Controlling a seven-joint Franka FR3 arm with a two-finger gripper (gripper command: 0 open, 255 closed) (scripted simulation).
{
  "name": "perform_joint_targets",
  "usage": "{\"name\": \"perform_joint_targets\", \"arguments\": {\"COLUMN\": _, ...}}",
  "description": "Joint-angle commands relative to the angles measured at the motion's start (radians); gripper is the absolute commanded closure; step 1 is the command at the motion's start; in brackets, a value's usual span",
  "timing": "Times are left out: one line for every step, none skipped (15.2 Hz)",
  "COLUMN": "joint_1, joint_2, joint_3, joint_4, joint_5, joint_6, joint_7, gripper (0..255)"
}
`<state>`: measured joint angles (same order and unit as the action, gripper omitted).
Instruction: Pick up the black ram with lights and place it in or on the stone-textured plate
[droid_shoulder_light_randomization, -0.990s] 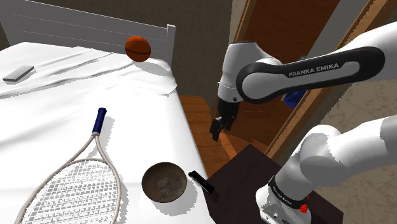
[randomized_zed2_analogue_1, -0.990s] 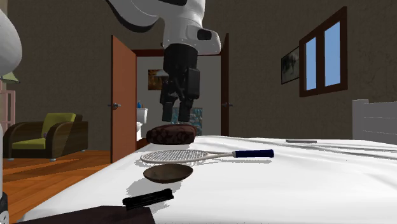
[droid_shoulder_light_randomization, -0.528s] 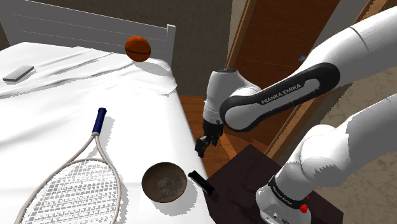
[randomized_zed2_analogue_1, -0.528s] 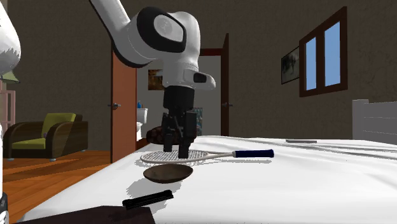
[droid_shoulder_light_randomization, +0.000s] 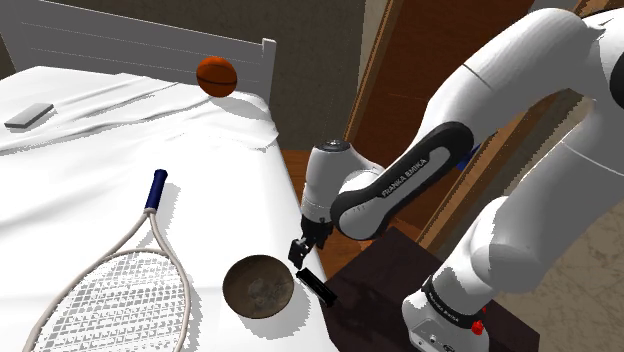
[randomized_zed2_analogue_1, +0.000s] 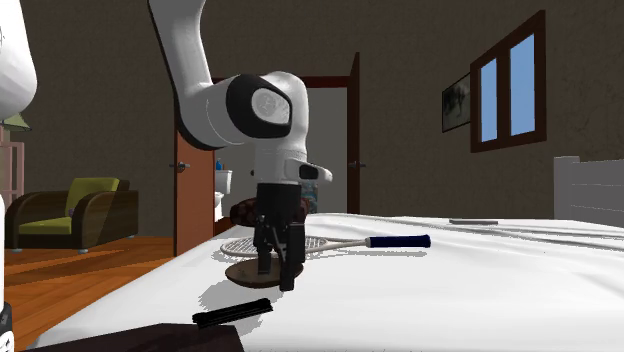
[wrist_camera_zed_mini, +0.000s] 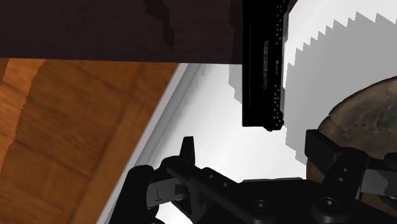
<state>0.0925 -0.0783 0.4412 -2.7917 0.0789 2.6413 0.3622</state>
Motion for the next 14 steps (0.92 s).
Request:
{"name": "perform_joint_targets", "arguments": {"joint_1": -0.01, "joint_2": 0.04, "joint_3": 0.0, "joint_4": -0.001, "joint_5": -0.033, "joint_6": 0.04, "joint_7": 0.02, "gripper": 0}}
{"name": "perform_joint_targets", "arguments": {"joint_1": -0.013, "joint_2": 0.06, "joint_3": 0.0, "joint_4": -0.002, "joint_5": -0.051, "joint_6": 0.059, "joint_7": 0.033, "gripper": 0}}
{"name": "perform_joint_targets", "arguments": {"joint_1": -0.017, "joint_2": 0.079, "joint_3": -0.002, "joint_4": -0.003, "joint_5": -0.071, "joint_6": 0.077, "joint_7": 0.047, "gripper": 0}}
{"name": "perform_joint_targets", "arguments": {"joint_1": -0.021, "joint_2": 0.111, "joint_3": -0.006, "joint_4": -0.003, "joint_5": -0.107, "joint_6": 0.106, "joint_7": 0.072, "gripper": 0}}
{"name": "perform_joint_targets", "arguments": {"joint_1": -0.02, "joint_2": 0.111, "joint_3": -0.007, "joint_4": -0.003, "joint_5": -0.107, "joint_6": 0.106, "joint_7": 0.072, "gripper": 0}}
{"name": "perform_joint_targets", "arguments": {"joint_1": -0.019, "joint_2": 0.111, "joint_3": -0.007, "joint_4": -0.003, "joint_5": -0.106, "joint_6": 0.106, "joint_7": 0.072, "gripper": 0}}
{"name": "perform_joint_targets", "arguments": {"joint_1": -0.019, "joint_2": 0.111, "joint_3": -0.008, "joint_4": -0.003, "joint_5": -0.106, "joint_6": 0.106, "joint_7": 0.072, "gripper": 0}}
{"name": "perform_joint_targets", "arguments": {"joint_1": -0.019, "joint_2": 0.111, "joint_3": -0.008, "joint_4": -0.003, "joint_5": -0.106, "joint_6": 0.106, "joint_7": 0.072, "gripper": 0}}
{"name": "perform_joint_targets", "arguments": {"joint_1": -0.019, "joint_2": 0.111, "joint_3": -0.008, "joint_4": -0.003, "joint_5": -0.106, "joint_6": 0.106, "joint_7": 0.072, "gripper": 0}}
{"name": "perform_joint_targets", "arguments": {"joint_1": -0.019, "joint_2": 0.111, "joint_3": -0.008, "joint_4": -0.003, "joint_5": -0.106, "joint_6": 0.106, "joint_7": 0.072, "gripper": 0}}
{"name": "perform_joint_targets", "arguments": {"joint_1": -0.019, "joint_2": 0.111, "joint_3": -0.008, "joint_4": -0.003, "joint_5": -0.106, "joint_6": 0.106, "joint_7": 0.072, "gripper": 0}}
{"name": "perform_joint_targets", "arguments": {"joint_1": -0.019, "joint_2": 0.111, "joint_3": -0.008, "joint_4": -0.003, "joint_5": -0.106, "joint_6": 0.106, "joint_7": 0.072, "gripper": 0}}
{"name": "perform_joint_targets", "arguments": {"joint_1": -0.019, "joint_2": 0.111, "joint_3": -0.008, "joint_4": -0.003, "joint_5": -0.106, "joint_6": 0.106, "joint_7": 0.072, "gripper": 255}}
{"name": "perform_joint_targets", "arguments": {"joint_1": -0.019, "joint_2": 0.111, "joint_3": -0.008, "joint_4": -0.003, "joint_5": -0.106, "joint_6": 0.106, "joint_7": 0.072, "gripper": 255}}
